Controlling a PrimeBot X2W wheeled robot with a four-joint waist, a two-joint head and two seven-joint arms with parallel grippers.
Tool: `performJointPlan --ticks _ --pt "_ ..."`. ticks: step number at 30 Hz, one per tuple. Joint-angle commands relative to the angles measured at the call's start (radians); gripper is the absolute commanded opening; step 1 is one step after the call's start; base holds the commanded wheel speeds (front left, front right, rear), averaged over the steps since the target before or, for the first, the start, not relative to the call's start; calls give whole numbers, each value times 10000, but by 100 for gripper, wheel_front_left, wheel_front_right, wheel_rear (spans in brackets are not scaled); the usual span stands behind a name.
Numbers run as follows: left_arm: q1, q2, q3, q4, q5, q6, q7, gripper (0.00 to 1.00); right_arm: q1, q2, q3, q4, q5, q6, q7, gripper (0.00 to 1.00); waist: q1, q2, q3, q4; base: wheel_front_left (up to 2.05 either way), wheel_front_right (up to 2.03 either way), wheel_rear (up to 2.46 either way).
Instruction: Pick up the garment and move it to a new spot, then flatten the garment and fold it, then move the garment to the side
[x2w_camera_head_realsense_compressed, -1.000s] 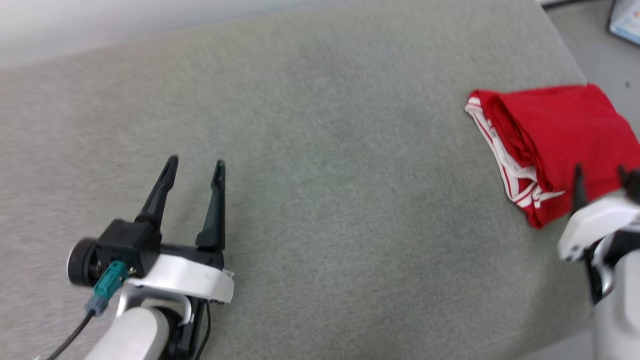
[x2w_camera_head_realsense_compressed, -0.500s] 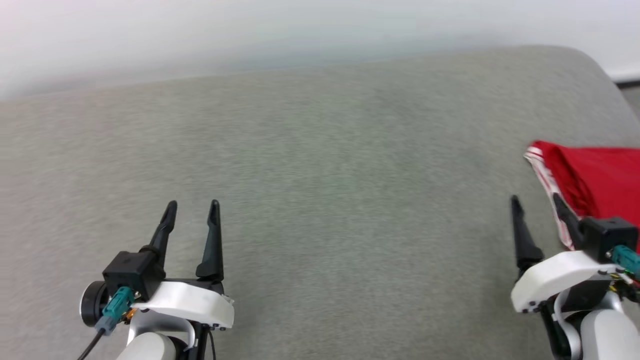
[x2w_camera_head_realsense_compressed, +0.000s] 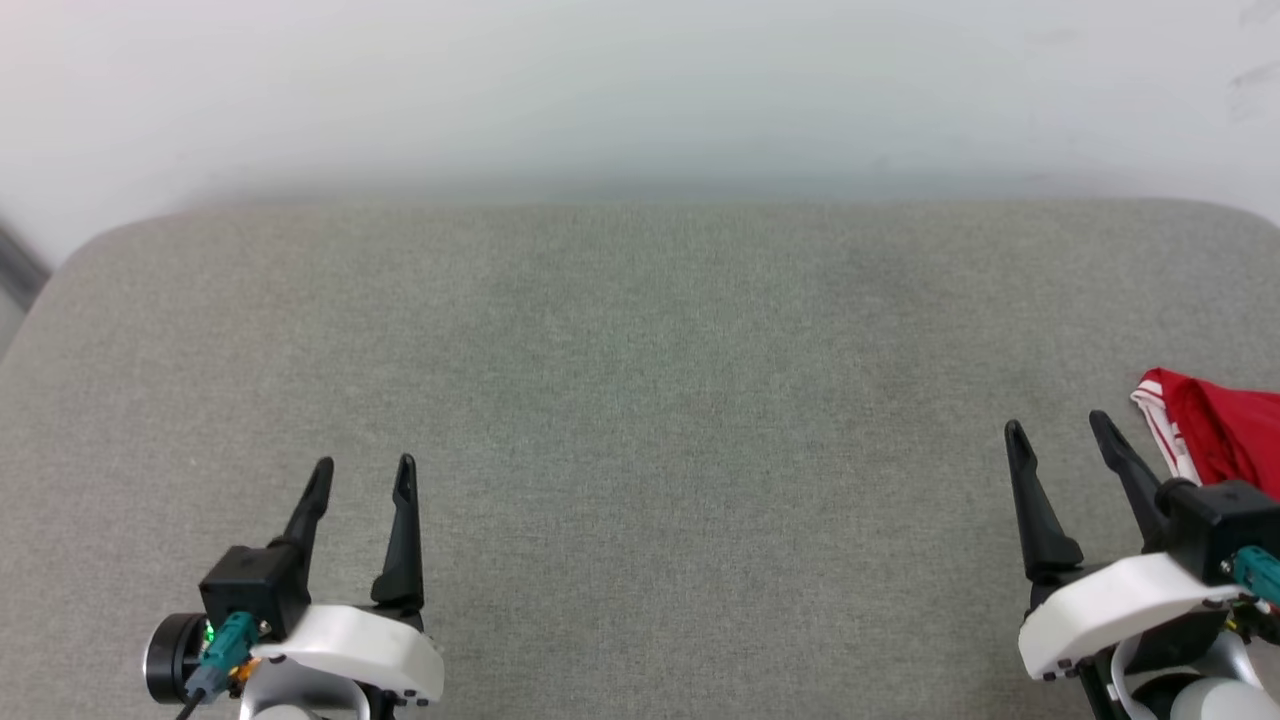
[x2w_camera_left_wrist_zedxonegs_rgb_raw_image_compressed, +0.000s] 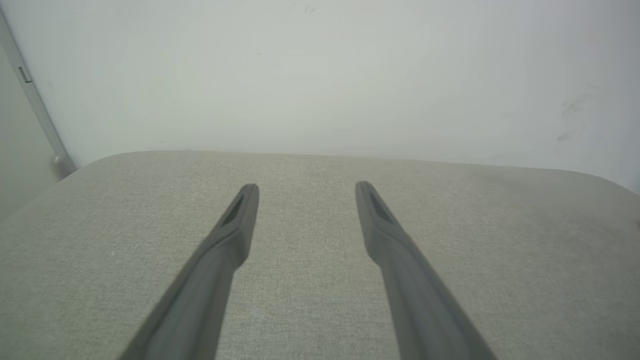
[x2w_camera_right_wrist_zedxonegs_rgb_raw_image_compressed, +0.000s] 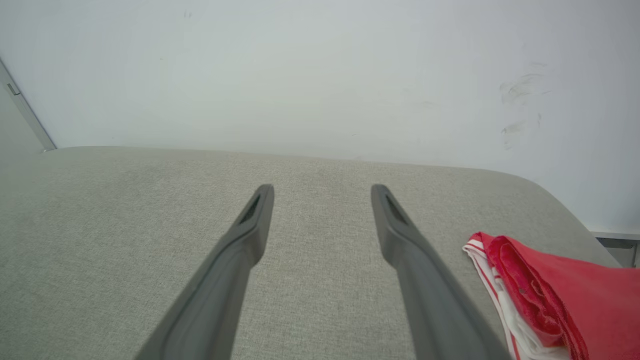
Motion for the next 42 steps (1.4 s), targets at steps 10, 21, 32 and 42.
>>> performJointPlan --ticks 10,21,32,42 --pt "476 53 -329 192 120 -66 -12 100 884 11 125 -423 48 -7 85 100 1 -1 -805 -97 0 0 0" --pt "532 60 -269 294 78 -93 -37 100 858 12 239 -497 -17 -7 79 100 1 -1 -812 -212 0 0 0" --pt "471 -47 -272 459 -18 -268 1 0 843 0 279 -252 10 0 28 0 1 -1 -763 -182 0 0 0" --pt "465 -509 278 704 -1336 -718 406 0 705 -52 254 257 1931 0 17 0 1 -1 -754 -167 0 0 0"
